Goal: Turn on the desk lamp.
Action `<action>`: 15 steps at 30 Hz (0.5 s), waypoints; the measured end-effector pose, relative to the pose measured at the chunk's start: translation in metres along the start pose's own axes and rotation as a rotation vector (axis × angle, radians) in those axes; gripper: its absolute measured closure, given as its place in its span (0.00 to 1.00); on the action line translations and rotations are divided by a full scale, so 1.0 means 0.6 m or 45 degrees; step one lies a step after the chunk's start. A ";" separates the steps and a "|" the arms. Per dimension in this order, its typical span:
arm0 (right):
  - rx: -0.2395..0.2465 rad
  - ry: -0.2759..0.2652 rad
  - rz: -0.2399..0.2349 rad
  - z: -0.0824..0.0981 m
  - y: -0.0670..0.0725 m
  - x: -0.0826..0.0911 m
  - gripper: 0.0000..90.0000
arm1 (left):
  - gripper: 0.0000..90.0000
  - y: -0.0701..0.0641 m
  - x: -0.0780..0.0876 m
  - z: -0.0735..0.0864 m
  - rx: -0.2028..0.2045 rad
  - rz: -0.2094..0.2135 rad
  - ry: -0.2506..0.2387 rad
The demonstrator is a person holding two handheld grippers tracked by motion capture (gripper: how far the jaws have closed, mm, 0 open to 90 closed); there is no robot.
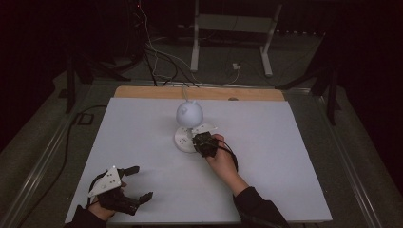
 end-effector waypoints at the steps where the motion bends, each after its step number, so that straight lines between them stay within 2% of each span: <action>1: 0.000 0.000 0.001 0.000 0.000 -0.001 1.00 | 0.00 0.000 0.000 0.000 0.005 0.000 -0.001; 3: 0.011 0.001 0.046 0.001 -0.002 -0.003 1.00 | 0.00 0.000 0.000 0.001 0.000 -0.002 0.007; 5: -0.036 0.001 0.025 0.002 -0.005 -0.003 1.00 | 0.00 -0.001 0.000 0.001 -0.001 0.000 0.003; 7: -0.002 -0.010 0.032 0.004 -0.004 -0.001 1.00 | 0.00 0.001 -0.001 0.000 0.006 0.000 0.000; 10: -0.019 -0.021 -0.007 0.003 -0.004 0.002 1.00 | 0.00 0.001 -0.001 0.001 0.003 -0.002 0.006; 12: -0.022 -0.058 -0.010 0.001 -0.004 0.007 1.00 | 0.00 0.001 0.000 0.000 0.006 -0.002 0.000; 15: -0.038 -0.075 -0.011 -0.003 -0.008 0.009 1.00 | 0.00 0.001 0.000 0.001 0.002 -0.003 0.007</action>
Point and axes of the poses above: each handheld gripper's, and its own axes: x roughly backward along the jaws, z roughly out of its underside, y roughly to its left, the point moved 4 cm from there along -x, roughly forward along the jaws, and after that the axes turned 9 degrees about z, right-handed, at the moved point
